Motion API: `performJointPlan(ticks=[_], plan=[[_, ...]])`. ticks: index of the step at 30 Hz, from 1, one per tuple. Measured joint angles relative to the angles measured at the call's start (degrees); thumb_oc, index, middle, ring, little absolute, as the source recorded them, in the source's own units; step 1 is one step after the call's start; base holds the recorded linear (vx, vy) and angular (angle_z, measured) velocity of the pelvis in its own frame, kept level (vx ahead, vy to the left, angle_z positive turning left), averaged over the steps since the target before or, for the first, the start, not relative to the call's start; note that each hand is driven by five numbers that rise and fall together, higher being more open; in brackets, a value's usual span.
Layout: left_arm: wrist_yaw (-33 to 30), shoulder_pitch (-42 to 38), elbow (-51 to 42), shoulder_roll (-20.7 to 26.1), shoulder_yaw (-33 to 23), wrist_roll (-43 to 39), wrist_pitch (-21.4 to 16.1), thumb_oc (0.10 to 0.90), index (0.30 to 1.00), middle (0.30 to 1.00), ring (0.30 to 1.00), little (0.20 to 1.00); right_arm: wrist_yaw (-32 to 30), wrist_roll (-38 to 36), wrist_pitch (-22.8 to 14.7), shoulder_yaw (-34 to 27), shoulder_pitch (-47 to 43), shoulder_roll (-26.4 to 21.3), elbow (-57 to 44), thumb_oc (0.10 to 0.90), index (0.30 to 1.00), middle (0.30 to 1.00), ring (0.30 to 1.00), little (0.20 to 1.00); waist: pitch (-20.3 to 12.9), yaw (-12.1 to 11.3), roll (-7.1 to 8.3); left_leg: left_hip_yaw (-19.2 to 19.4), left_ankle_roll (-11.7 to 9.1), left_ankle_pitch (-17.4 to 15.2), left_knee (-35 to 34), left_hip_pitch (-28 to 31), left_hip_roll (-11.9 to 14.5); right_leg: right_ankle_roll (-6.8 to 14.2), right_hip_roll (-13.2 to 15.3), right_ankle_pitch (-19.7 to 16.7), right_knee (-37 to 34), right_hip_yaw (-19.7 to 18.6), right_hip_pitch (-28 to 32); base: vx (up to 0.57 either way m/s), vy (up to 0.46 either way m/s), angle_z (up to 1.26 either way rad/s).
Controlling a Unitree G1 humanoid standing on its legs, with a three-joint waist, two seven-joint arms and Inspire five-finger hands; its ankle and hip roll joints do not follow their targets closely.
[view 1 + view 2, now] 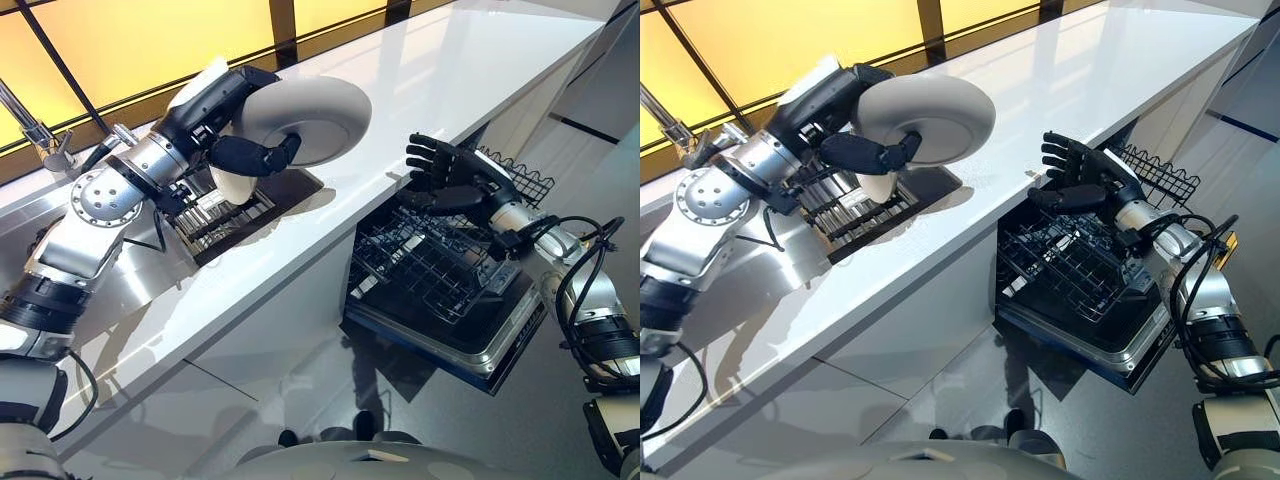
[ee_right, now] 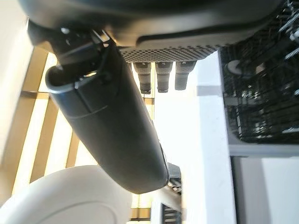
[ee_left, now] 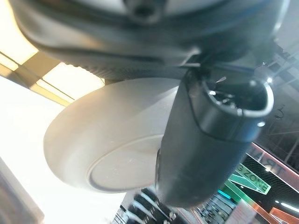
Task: Pick up plates and place into dishwasher.
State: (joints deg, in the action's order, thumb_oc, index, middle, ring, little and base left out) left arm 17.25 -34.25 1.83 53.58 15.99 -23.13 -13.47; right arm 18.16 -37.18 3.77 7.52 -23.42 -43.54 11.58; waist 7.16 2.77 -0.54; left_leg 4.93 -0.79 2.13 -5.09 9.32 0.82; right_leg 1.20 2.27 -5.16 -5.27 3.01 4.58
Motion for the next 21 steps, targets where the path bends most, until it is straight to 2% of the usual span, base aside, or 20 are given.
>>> performJointPlan(ticks=[2,11,21], plan=[[1.35,0.0,-0.38,-1.31,0.09,-0.57,1.04,0.1,0.3,0.3,0.3,0.2,0.02,-0.04,-0.25,0.01,-0.05,0.05,-1.77,0.8,0.9,0.9,0.9,0.9,0.0,0.03,0.0,0.04,0.0,0.0,0.0,0.01,0.0,0.0,0.0,0.0,0.0,-0.05,0.0,0.0,0.0,0.0],[3.56,-0.08,-0.56,-1.55,2.17,-2.24,3.26,0.1,0.3,0.3,0.3,0.2,0.86,-2.24,-1.72,0.12,-3.91,-0.08,-4.24,0.8,0.9,0.9,0.9,0.9,-0.01,0.57,-0.01,0.34,0.0,0.0,0.0,0.13,0.03,0.0,-0.07,-0.02,0.01,-0.67,-0.03,0.0,0.0,0.0],[3.15,-0.15,-0.32,-2.11,2.15,-2.86,3.48,0.1,0.3,0.3,0.3,0.2,1.27,-3.41,-1.79,0.14,-4.62,-0.28,-4.24,0.8,0.9,0.9,0.9,0.9,-0.01,0.67,-0.01,0.52,0.0,0.0,0.0,0.14,0.01,0.0,-0.08,-0.02,0.01,-0.8,-0.1,0.0,0.0,0.0]])
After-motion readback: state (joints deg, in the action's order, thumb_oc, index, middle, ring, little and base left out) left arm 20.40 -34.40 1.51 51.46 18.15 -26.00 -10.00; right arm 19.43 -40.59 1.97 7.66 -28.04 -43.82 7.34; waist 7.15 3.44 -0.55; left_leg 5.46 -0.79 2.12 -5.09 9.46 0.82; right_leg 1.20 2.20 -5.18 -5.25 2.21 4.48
